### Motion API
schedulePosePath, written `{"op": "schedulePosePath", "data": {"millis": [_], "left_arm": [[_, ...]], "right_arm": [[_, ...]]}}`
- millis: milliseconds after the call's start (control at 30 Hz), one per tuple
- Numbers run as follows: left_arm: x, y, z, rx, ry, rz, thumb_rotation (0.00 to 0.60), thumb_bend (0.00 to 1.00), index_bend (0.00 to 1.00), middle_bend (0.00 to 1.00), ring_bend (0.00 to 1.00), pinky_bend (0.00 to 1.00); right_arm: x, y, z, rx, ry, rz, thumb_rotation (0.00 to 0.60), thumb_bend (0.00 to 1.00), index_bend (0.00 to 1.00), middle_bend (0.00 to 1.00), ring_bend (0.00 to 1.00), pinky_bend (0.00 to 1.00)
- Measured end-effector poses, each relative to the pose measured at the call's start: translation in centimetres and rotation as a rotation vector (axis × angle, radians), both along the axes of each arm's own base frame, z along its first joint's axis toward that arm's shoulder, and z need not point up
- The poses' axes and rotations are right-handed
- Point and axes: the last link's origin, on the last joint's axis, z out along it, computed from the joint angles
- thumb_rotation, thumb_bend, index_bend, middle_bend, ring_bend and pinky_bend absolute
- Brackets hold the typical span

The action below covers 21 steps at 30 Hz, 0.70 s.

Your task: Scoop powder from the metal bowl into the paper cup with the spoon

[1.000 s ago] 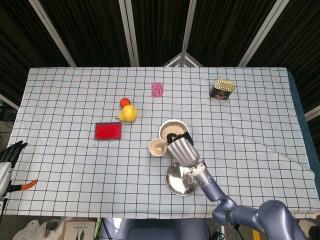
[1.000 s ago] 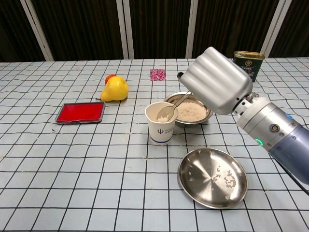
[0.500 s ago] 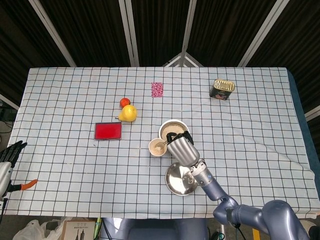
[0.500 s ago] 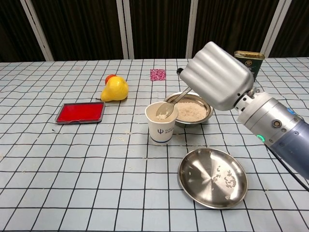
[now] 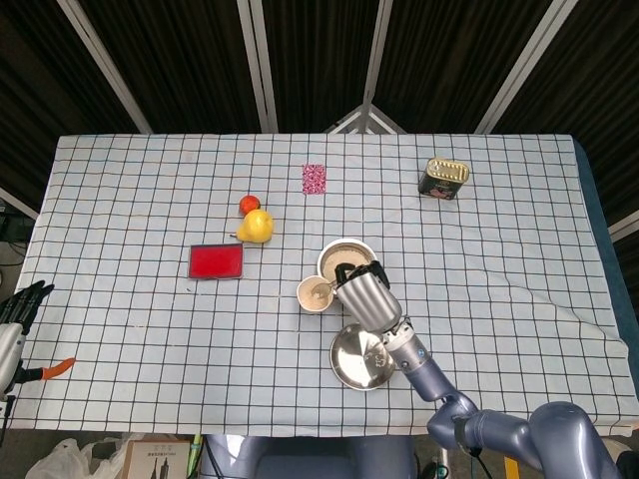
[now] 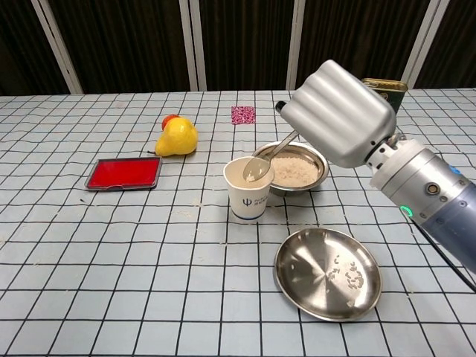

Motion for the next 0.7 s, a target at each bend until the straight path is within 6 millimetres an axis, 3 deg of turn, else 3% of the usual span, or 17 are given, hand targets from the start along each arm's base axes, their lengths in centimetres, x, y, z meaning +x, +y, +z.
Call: {"op": "schedulePosePath", "data": {"millis": [400, 700], "left_arm": [[0.0, 0.0, 0.0, -0.001, 0.001, 0.003, 0.600, 0.00, 0.00, 0.00, 0.00, 0.00], [-0.1, 0.0, 0.0, -0.003, 0.001, 0.007, 0.600, 0.00, 0.00, 0.00, 0.00, 0.00]], "right_arm": [[-0.4, -0.3, 0.6, 0.001, -0.005, -0.021, 0.600, 0.70, 0.63, 0.93, 1.00, 0.97], [2.3, 0.5, 2.6, 0.063, -0.229, -0.101, 0.600, 0.70, 0.63, 0.93, 1.00, 0.97]]}}
